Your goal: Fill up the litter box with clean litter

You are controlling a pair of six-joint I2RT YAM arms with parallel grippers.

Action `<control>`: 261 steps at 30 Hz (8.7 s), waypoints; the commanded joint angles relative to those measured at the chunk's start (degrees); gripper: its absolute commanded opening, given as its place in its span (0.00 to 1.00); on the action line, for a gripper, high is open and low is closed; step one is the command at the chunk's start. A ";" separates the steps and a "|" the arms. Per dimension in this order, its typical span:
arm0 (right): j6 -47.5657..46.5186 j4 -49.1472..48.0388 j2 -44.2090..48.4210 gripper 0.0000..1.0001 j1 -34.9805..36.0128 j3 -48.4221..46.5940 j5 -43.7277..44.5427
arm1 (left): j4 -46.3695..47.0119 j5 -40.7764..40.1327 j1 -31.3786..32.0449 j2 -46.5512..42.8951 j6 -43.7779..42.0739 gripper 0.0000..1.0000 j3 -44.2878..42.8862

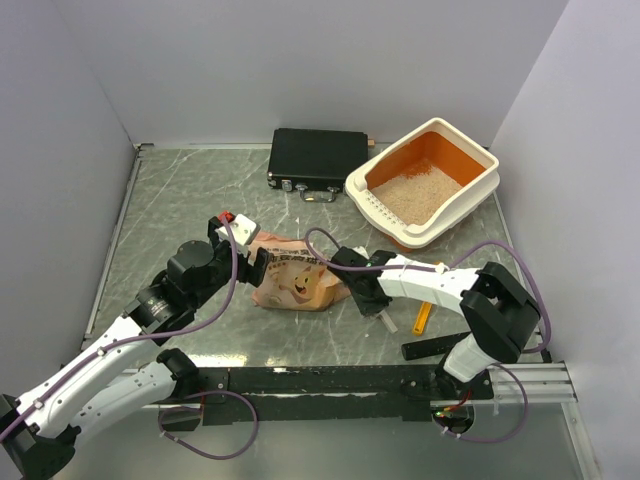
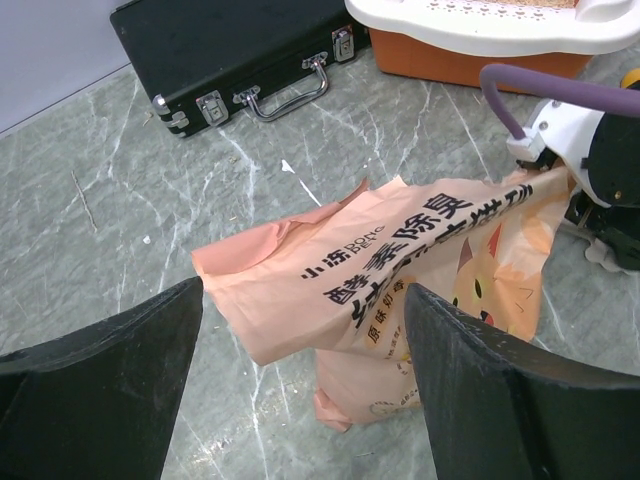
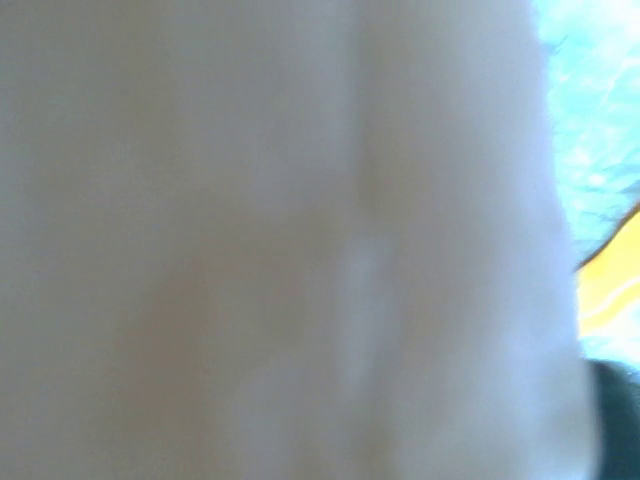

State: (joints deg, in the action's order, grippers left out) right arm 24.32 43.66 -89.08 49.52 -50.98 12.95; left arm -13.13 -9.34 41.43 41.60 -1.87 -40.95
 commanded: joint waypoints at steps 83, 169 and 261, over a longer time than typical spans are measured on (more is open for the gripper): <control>-6.12 -28.37 40.12 0.00 0.67 -11.77 -53.82 | 33.52 51.18 0.23 1.37 46.17 0.30 -4.58; -4.19 -36.81 39.68 0.00 0.76 -6.06 -51.45 | 24.12 50.91 0.32 0.14 39.68 0.98 -9.41; -47.52 -52.27 28.96 0.00 -20.25 5.01 -77.46 | -5.60 3.72 11.04 9.20 -9.38 0.01 0.61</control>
State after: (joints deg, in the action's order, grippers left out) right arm -19.20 -5.37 -59.31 29.58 -45.74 -63.44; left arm -21.69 -4.82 52.05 51.62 -12.53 -39.22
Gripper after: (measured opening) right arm 0.035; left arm 0.021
